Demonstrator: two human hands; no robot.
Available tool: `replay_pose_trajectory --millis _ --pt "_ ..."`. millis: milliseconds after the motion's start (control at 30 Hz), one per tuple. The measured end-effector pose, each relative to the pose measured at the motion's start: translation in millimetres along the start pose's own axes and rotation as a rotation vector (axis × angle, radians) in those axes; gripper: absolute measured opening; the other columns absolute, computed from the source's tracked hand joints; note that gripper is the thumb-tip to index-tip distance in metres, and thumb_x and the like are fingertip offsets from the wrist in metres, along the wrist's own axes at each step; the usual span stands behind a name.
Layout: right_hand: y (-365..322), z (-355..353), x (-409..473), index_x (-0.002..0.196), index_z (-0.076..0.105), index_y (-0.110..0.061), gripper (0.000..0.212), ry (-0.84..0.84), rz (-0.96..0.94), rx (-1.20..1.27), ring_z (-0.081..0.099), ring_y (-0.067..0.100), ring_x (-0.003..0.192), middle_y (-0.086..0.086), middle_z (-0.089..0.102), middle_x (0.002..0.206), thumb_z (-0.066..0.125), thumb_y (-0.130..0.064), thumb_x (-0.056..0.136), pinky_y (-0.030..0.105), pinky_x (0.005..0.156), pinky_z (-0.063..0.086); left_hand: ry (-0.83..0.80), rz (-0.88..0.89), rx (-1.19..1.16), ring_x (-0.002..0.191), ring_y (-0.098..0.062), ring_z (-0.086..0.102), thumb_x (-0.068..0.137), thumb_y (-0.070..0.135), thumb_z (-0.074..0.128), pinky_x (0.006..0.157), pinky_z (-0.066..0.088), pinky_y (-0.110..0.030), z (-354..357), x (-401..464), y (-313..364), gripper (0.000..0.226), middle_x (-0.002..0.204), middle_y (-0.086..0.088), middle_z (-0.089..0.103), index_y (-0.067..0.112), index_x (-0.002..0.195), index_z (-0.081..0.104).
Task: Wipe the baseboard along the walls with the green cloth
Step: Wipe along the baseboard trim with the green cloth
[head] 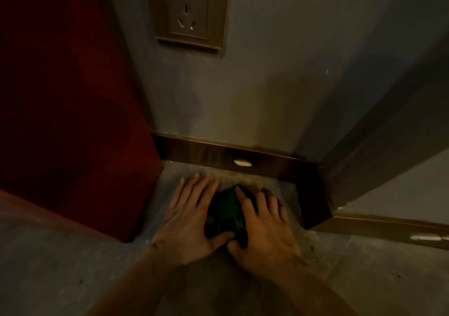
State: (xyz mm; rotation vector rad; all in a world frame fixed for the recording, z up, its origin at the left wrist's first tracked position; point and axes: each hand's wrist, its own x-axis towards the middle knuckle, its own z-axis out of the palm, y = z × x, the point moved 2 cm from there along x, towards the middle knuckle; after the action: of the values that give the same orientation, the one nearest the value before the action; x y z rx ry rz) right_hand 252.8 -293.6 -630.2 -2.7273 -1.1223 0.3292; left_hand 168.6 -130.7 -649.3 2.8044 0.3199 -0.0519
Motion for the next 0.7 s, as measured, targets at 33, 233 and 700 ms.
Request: replay_pose_trajectory --millis 33,233,700 --pt "2 2 1 0.152 -0.004 -0.038 0.109 -0.026 -0.028 0.012 0.005 0.031 0.144 -0.001 0.009 0.157 0.047 -0.071 0.061 0.050 0.117 0.009 -0.002 0.000 -0.004 0.151 -0.012 -0.027 0.072 0.098 0.032 0.125 -0.014 -0.043 2 0 -5 0.122 0.168 0.006 -0.018 0.028 0.160 -0.015" --pt "4 2 15 0.147 -0.015 -0.051 0.115 -0.099 -0.183 0.009 0.007 0.030 0.146 -0.004 -0.002 0.163 0.057 -0.081 0.064 0.055 0.117 0.015 -0.028 -0.016 -0.030 0.150 -0.011 -0.030 0.058 0.109 0.028 0.125 -0.012 -0.045 13 -1 -21 0.140 0.167 0.005 -0.025 0.024 0.158 -0.020" --pt "-11 -18 21 0.138 0.043 -0.036 0.081 0.022 -0.161 -0.207 0.049 0.033 0.116 0.005 0.049 0.135 0.080 -0.042 0.066 0.047 0.079 0.054 -0.035 -0.023 -0.040 0.147 -0.011 -0.036 0.051 0.111 0.033 0.123 -0.019 -0.046 19 1 -25 0.149 0.164 0.004 -0.031 0.022 0.157 -0.024"
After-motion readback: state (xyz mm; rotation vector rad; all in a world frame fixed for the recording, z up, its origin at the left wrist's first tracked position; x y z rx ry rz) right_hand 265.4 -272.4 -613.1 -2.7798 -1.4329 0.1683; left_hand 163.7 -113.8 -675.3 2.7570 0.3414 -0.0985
